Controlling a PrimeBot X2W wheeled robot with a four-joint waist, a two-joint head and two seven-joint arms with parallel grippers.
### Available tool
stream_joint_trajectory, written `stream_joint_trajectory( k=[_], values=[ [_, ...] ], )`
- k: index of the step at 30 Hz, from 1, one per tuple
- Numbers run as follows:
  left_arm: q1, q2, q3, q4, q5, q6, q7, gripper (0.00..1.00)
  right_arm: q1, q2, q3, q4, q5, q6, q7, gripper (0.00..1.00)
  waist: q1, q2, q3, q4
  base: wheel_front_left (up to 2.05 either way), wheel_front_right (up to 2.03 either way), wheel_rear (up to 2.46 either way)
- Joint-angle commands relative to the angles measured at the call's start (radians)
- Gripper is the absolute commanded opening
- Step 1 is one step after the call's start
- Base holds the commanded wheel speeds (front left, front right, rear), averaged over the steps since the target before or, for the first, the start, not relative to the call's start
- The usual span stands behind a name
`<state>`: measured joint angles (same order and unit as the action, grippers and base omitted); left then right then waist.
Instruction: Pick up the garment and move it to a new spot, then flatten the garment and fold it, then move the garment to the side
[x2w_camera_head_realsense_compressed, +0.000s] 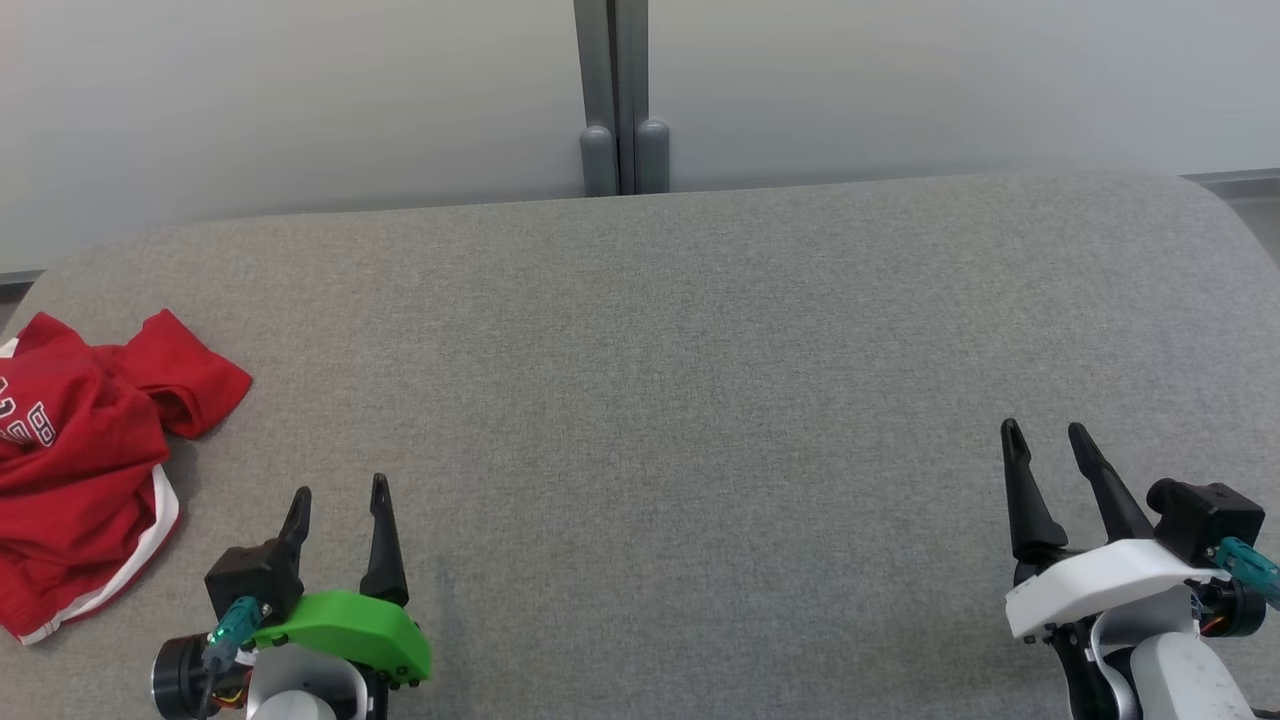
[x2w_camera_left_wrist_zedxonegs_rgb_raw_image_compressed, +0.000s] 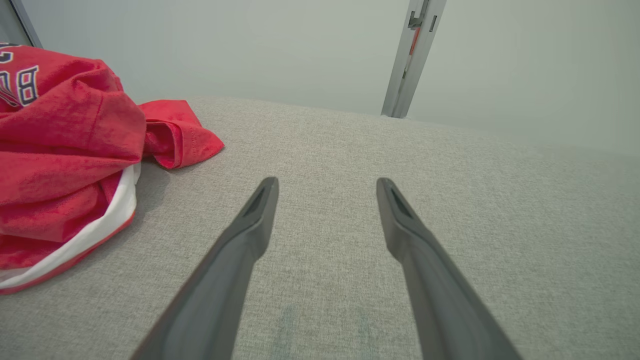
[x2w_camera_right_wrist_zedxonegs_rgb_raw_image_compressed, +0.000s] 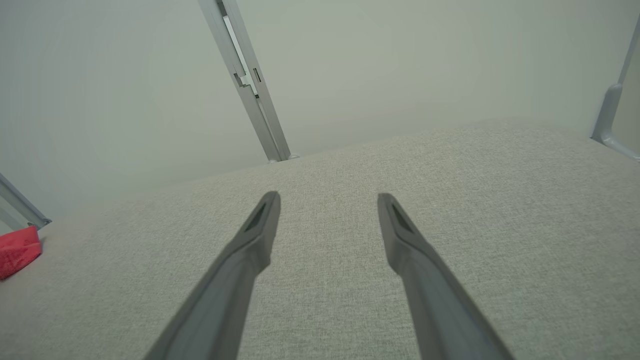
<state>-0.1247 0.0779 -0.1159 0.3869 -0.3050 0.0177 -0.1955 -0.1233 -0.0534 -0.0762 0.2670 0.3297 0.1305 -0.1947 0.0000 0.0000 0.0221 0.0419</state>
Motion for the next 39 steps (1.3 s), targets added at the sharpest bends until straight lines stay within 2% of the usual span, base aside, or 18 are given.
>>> stream_joint_trajectory(
  k=[1,11,21,28,33,39],
  values=[
    [-0.021,0.004,0.002,-0.012,0.017,-0.004,-0.01,1.0,-0.018,-0.004,-0.004,-0.006,-0.023,0.0,-0.01,1.0,0.0,0.0,0.0,0.0,0.0,0.0,0.0],
    [-0.015,-0.01,0.019,-0.03,0.085,-0.026,-0.03,1.0,-0.026,0.0,-0.009,-0.018,-0.1,0.0,-0.03,1.0,0.0,0.0,-0.001,0.007,0.0,0.0,0.0],
    [0.012,-0.022,0.044,0.003,0.133,-0.03,-0.049,1.0,0.006,0.001,0.003,0.033,-0.168,0.0,-0.049,1.0,0.0,0.0,0.008,0.041,0.0,0.0,0.0],
    [0.003,-0.026,0.058,0.027,0.178,-0.024,-0.062,1.0,-0.001,0.001,0.022,0.04,-0.203,0.0,-0.063,1.0,0.0,0.0,0.03,0.154,0.0,0.0,0.0],
    [0.012,-0.026,0.066,0.036,0.207,-0.018,-0.071,1.0,-0.015,0.0,0.048,0.046,-0.237,0.0,-0.071,1.0,0.0,0.0,0.053,0.281,0.0,0.0,0.0],
    [0.031,-0.027,0.077,0.041,0.205,-0.006,-0.071,1.0,-0.031,0.0,0.076,0.055,-0.211,0.0,-0.072,1.0,0.0,0.0,0.073,0.414,0.0,0.0,0.0]
  ],
)
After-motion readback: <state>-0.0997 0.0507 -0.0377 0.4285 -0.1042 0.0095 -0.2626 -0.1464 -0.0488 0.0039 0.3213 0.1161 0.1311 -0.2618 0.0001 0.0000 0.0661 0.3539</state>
